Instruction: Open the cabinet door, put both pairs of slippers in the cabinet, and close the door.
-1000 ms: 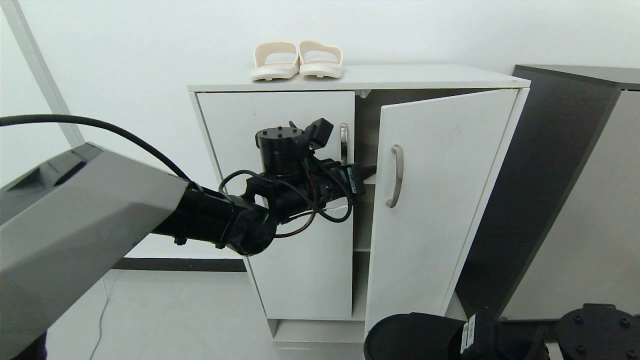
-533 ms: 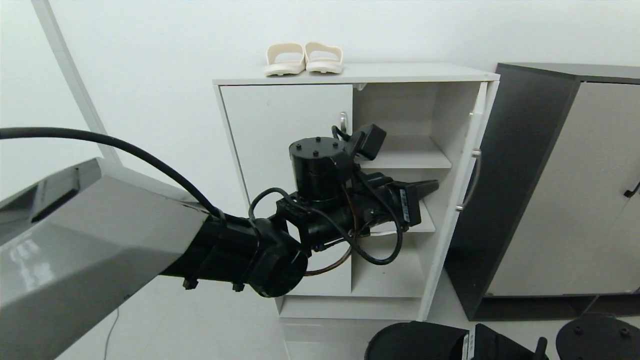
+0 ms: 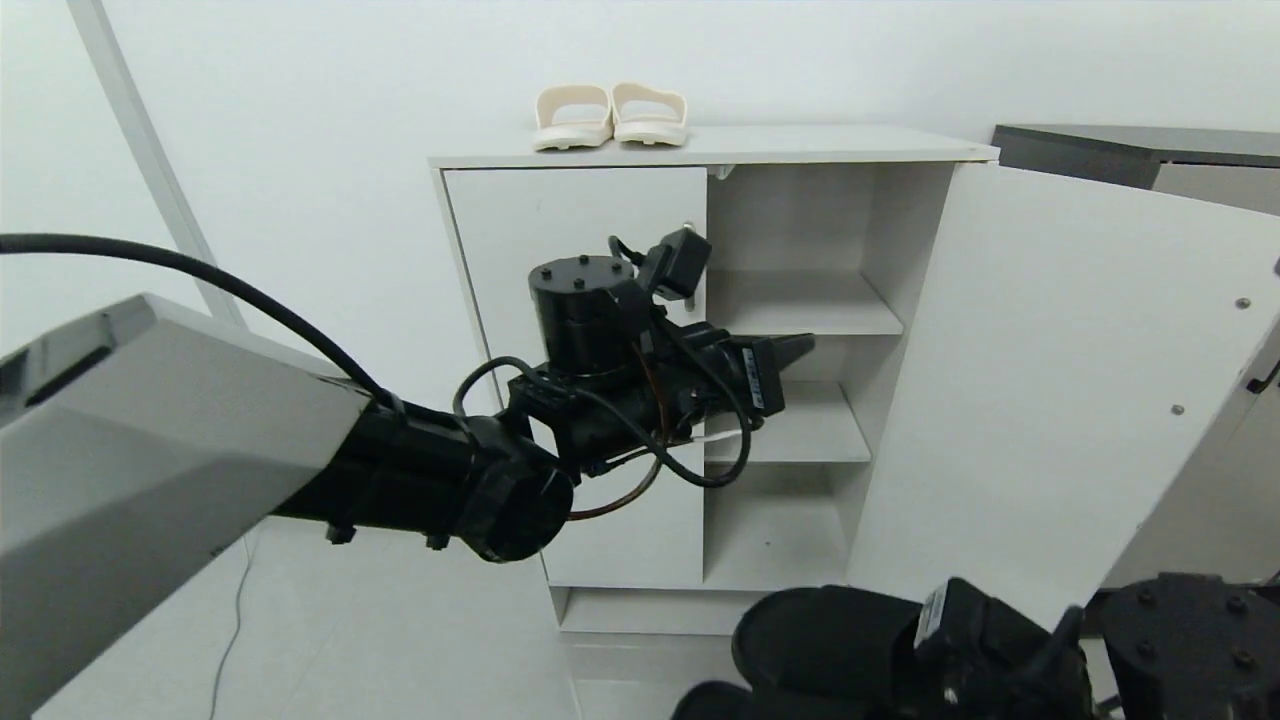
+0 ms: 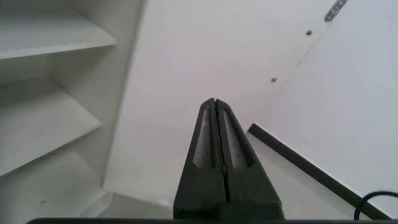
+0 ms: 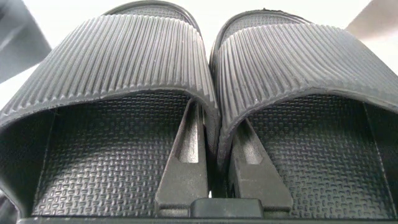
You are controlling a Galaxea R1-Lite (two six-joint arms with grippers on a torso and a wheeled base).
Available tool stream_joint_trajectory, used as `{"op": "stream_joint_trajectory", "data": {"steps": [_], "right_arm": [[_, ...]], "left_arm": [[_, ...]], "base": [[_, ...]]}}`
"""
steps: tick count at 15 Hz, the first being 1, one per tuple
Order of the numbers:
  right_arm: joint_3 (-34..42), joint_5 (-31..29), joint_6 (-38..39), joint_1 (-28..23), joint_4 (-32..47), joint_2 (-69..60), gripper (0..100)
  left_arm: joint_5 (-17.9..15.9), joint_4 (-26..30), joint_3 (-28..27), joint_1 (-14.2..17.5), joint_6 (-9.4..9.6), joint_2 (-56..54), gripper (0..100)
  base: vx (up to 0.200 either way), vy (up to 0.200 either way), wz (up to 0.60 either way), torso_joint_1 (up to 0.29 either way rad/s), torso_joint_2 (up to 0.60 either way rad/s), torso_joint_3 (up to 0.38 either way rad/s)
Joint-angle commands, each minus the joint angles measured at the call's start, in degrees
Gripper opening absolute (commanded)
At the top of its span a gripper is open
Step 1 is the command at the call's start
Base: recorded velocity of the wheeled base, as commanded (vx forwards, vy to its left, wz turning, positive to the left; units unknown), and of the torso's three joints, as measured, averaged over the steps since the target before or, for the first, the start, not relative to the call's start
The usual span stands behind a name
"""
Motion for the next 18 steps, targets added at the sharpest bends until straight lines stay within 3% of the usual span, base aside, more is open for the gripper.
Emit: {"op": "stream_joint_trajectory", "data": {"steps": [1,3,5,9,10,11,12,13,16,17,18], "right_arm": [[-4.57,-3.72,0.4,-7.43,-3.58,5.21,0],[-8.53,-8.38,2.95,-12.35,-8.33,9.87,0],[-13.19,-9.26,5.77,-16.92,-12.02,15.58,0],[-21.62,-15.15,7.52,-21.32,-12.29,24.29,0],[-22.33,-15.85,7.61,-21.41,-12.29,24.81,0],[-23.03,-17.17,7.61,-21.41,-12.29,25.78,0],[-23.65,-18.58,7.61,-21.41,-12.29,26.48,0],[-23.65,-18.93,7.52,-21.41,-12.29,26.57,0],[-23.21,-20.16,7.61,-21.41,-12.29,26.57,0],[-23.03,-20.33,7.61,-21.41,-12.37,26.48,0],[-22.42,-20.33,7.61,-21.41,-12.37,26.4,0]], "left_arm": [[0.25,1.84,3.76,5.16,0.04,-7.35,0],[0.34,4.83,9.65,9.29,0.92,-15.96,0],[1.22,9.23,17.82,12.81,3.03,-26.6,0],[20.65,18.81,32.67,17.82,5.4,-45.58,0],[22.4,19.42,34.08,18.7,6.37,-47.51,0],[26.27,20.48,39.79,21.86,10.41,-55.16,0],[26.89,20.65,43.22,23.62,11.82,-59.91,0],[27.15,21.53,46.91,24.5,12.08,-64.83,0],[36.11,28.21,55.35,25.55,12.17,-78.54,0],[36.99,29.97,57.02,26.87,12.26,-81.62,0],[36.99,32.17,59.66,30.12,13.05,-86.19,0]], "base": [[0.0,0.0,0.0,0.0,0.0,0.0],[0.0,0.0,0.0,0.0,0.0,0.0],[0.0,0.0,0.0,0.0,0.0,0.0],[0.0,0.0,0.0,0.0,0.0,0.0],[0.0,0.0,0.0,0.0,0.0,0.0],[0.0,0.0,0.0,0.0,0.0,0.0],[0.0,0.0,0.0,0.0,0.0,0.0],[0.0,0.0,0.0,0.0,0.0,0.0],[0.0,0.0,0.0,0.0,0.0,0.0],[0.0,0.0,0.0,0.0,0.0,0.0],[0.0,0.0,0.0,0.0,0.0,0.0]]}}
